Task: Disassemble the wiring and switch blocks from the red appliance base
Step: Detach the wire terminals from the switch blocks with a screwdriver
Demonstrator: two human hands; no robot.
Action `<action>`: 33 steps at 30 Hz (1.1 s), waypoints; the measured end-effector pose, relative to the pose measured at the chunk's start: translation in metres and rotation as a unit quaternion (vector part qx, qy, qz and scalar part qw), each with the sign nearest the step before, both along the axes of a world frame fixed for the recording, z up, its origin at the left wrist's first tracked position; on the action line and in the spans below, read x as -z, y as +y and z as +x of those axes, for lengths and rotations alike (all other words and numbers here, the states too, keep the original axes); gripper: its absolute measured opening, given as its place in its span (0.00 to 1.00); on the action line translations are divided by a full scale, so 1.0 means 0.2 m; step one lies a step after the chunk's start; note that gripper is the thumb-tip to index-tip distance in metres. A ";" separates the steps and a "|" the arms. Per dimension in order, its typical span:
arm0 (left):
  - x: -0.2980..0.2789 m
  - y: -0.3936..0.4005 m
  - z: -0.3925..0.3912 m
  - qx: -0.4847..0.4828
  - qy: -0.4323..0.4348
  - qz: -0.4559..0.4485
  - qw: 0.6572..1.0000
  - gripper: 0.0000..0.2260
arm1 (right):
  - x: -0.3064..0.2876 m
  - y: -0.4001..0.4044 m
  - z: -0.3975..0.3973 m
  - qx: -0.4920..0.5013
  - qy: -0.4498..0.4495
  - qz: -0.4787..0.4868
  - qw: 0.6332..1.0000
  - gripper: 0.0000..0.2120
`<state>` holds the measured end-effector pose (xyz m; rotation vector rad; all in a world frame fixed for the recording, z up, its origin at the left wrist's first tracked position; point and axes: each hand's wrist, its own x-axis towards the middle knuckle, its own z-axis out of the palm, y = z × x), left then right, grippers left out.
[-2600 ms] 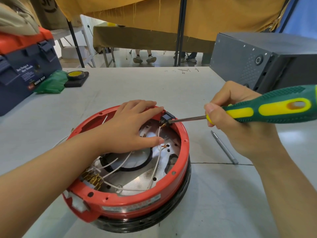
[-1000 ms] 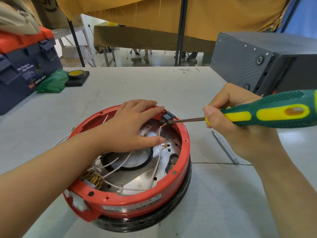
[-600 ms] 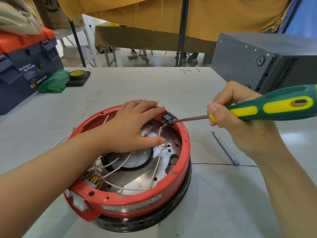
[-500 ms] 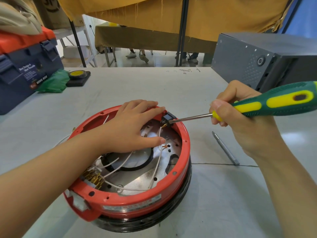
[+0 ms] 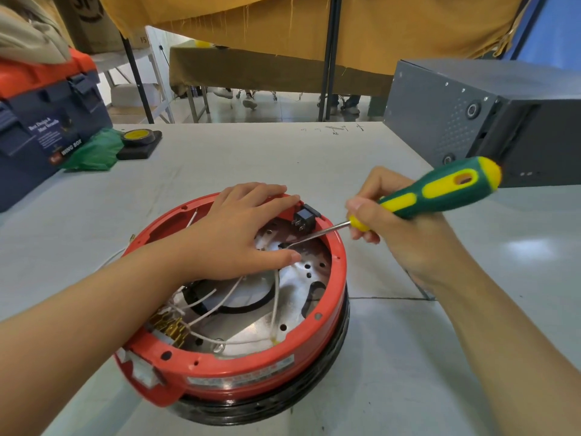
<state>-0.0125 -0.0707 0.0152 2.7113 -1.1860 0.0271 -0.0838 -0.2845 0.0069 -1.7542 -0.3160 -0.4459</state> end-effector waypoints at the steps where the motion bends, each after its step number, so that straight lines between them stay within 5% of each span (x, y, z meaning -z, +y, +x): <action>1: 0.00 0.00 0.00 0.001 -0.001 0.000 1.000 0.35 | 0.00 0.00 0.00 0.003 -0.002 0.009 1.000 0.08; 8: 0.00 0.00 0.00 0.010 -0.008 -0.009 1.000 0.34 | -0.05 -0.10 -0.01 0.067 -0.030 0.189 0.979 0.14; 26: -0.08 0.01 0.01 -0.051 -0.048 -0.138 0.988 0.16 | -0.01 0.01 -0.02 0.087 -0.038 0.145 0.985 0.11; 33: -0.17 0.22 -0.04 -0.145 -0.064 -0.074 0.985 0.11 | 0.01 0.04 -0.02 0.062 -0.017 0.097 0.993 0.10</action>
